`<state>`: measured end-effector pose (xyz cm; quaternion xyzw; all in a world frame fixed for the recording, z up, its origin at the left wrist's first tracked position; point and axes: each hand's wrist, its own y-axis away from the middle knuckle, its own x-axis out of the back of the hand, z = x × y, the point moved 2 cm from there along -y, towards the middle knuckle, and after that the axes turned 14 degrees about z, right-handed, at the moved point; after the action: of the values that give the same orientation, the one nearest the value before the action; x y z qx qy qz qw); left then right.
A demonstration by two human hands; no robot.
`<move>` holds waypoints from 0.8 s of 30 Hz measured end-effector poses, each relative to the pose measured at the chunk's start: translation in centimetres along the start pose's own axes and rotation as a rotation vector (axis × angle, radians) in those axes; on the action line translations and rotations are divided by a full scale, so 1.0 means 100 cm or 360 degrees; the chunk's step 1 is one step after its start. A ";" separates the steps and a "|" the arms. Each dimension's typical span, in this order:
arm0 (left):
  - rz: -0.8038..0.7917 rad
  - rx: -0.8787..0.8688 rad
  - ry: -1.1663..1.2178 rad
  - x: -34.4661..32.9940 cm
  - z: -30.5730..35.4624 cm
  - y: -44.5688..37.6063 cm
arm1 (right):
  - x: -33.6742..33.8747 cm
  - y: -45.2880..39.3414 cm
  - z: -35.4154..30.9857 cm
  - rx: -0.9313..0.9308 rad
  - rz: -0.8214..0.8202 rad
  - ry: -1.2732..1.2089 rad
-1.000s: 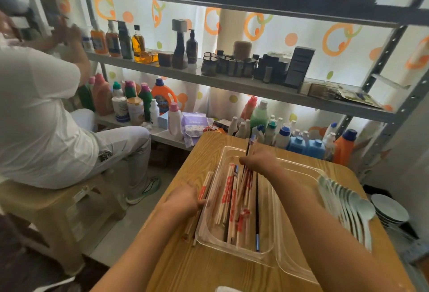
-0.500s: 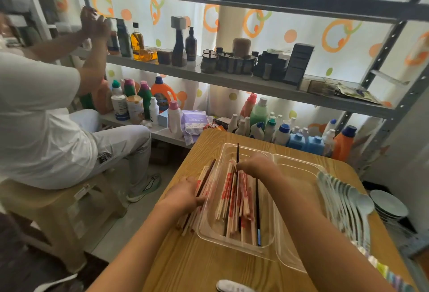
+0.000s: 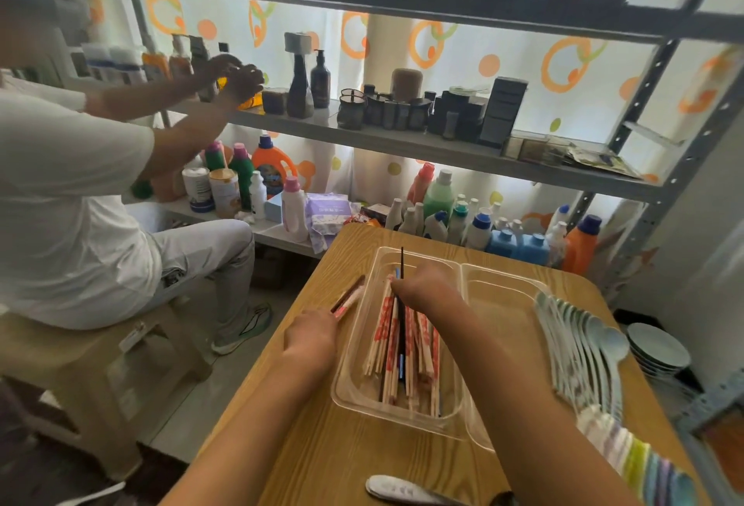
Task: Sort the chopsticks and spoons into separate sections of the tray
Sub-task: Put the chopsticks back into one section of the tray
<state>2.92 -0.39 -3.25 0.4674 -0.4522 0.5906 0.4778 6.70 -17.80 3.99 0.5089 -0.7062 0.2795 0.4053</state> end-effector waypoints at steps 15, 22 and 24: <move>0.0050 0.0212 -0.0219 -0.005 -0.009 0.019 | -0.010 0.022 0.008 0.0085 0.0422 -0.0138; 0.0182 0.0264 -0.0067 0.018 -0.018 0.024 | -0.011 0.031 0.006 0.0147 0.0430 -0.0207; 0.0248 0.0277 0.0070 0.035 -0.016 0.023 | -0.009 0.034 0.004 0.0189 0.0417 -0.0263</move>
<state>0.10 1.40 -0.25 0.4575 -0.4235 0.6731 0.3979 3.51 -16.61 3.07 0.4568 -0.7797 0.3283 0.2752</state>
